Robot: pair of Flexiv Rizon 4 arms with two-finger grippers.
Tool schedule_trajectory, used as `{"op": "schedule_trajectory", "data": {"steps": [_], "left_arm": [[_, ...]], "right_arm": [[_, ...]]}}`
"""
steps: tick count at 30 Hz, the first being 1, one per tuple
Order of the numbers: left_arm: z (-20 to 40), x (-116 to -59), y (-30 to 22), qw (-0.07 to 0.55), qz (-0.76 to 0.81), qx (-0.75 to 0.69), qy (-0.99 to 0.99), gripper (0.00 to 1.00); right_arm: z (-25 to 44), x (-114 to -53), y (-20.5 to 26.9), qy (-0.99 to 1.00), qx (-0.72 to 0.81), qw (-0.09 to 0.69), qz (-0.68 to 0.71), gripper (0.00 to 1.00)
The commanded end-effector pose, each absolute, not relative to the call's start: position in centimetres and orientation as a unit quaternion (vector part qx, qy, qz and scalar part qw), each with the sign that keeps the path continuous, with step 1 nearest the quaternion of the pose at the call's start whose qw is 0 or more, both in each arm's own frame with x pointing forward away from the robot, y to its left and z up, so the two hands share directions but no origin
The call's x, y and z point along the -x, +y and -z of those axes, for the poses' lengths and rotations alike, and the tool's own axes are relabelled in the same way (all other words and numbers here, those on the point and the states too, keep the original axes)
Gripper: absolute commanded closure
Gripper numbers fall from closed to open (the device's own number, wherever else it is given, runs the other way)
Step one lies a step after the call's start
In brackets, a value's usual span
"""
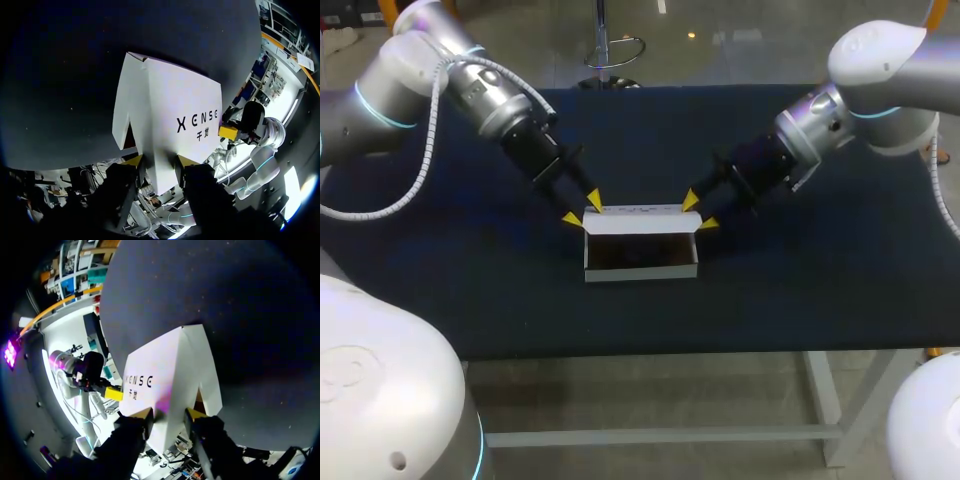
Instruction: Assemble the packaging by folding the flat box into shape, placing the metal phone stand inside, and closing the box properly
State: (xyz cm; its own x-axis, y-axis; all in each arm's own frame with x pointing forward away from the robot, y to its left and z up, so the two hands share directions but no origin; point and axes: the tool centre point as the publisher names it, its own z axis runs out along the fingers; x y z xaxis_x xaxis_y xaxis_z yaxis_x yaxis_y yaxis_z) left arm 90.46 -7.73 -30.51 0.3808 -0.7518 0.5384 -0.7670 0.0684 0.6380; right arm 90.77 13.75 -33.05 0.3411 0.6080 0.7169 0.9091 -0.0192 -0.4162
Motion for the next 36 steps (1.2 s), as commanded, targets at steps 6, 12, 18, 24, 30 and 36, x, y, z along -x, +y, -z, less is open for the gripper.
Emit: {"op": "schedule_trajectory", "data": {"steps": [6, 12, 18, 24, 30, 36], "left_arm": [[30.07, -91.15, -8.28, 0.476, 0.002, -0.681, -0.557, 0.58], [29.99, -91.35, -8.4, 0.477, 0.005, -0.681, -0.556, 0.58], [29.87, -91.45, -8.45, 0.477, 0.008, -0.681, -0.555, 0.59], [29.82, -91.57, -8.54, 0.476, 0.01, -0.682, -0.555, 0.59], [29.76, -91.77, -8.74, 0.476, 0.013, -0.682, -0.555, 0.59], [29.76, -91.87, -8.91, 0.476, 0.015, -0.683, -0.554, 0.59]], "right_arm": [[32.84, -91.22, 14.24, -0.549, 0.691, 0.439, 0.169, 0.55], [32.69, -91.4, 14.42, -0.55, 0.691, 0.438, 0.168, 0.55], [32.64, -91.65, 14.55, -0.549, 0.691, 0.439, 0.167, 0.55], [32.5, -91.81, 14.64, -0.548, 0.692, 0.439, 0.168, 0.56], [32.3, -91.98, 14.76, -0.547, 0.693, 0.439, 0.168, 0.56], [32.26, -92.1, 15.08, -0.548, 0.693, 0.437, 0.168, 0.56]]}}
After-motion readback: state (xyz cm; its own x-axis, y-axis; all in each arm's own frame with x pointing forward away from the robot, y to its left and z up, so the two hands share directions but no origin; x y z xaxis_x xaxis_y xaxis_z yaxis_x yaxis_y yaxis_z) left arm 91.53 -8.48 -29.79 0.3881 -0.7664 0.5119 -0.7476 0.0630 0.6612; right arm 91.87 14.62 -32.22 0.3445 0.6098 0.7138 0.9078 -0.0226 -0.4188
